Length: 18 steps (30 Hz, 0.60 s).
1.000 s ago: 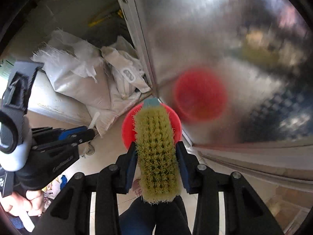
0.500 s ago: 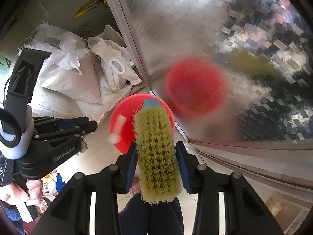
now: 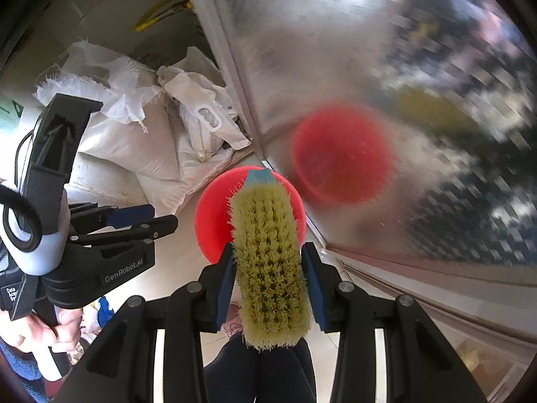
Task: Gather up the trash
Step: 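Open the left gripper to drop the spoon into the red bucket, then open the right gripper to drop the brush into the red bucket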
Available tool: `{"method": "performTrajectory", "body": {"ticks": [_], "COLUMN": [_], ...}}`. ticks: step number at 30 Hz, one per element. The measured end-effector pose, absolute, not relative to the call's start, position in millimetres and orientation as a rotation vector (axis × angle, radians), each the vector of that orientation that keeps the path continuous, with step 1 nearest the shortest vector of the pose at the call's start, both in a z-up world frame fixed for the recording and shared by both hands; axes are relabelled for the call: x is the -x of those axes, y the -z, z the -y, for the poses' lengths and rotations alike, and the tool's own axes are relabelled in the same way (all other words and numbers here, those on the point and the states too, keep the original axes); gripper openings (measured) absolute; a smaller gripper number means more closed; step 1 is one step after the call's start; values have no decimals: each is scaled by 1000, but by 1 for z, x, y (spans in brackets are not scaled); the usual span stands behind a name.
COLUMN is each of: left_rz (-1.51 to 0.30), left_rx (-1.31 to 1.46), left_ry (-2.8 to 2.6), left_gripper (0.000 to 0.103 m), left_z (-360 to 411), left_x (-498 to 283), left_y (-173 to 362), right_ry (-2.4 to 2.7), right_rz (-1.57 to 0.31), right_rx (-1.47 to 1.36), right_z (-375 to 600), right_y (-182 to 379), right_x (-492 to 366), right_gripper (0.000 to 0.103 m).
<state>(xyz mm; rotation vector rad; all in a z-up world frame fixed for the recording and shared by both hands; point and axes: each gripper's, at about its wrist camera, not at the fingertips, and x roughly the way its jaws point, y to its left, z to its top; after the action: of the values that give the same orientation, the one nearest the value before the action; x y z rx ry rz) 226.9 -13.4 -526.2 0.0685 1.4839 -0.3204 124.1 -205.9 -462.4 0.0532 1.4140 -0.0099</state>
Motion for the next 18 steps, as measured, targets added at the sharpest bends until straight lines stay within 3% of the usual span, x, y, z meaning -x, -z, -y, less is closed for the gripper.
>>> {"method": "performTrajectory", "body": {"ticks": [8, 10, 14, 18], "left_rz": [-1452, -1453, -1461, -1462], "left_rx": [-62, -53, -28, 11], "left_ry": [216, 194, 156, 130], "left_gripper": [28, 34, 58, 67], "left_z": [-19, -28, -43, -54], "left_x": [-223, -223, -222, -218], "left_y": [526, 527, 529, 531], "right_ry": [-74, -98, -138, -171], "right_rz": [-1438, -1447, -1462, -1482], "right_rx": [-5, 9, 43, 78], "right_z": [185, 179, 167, 156], "right_y": [471, 474, 482, 491], "right_x": [-136, -139, -146, -151], "right_gripper": [37, 37, 37, 37]}}
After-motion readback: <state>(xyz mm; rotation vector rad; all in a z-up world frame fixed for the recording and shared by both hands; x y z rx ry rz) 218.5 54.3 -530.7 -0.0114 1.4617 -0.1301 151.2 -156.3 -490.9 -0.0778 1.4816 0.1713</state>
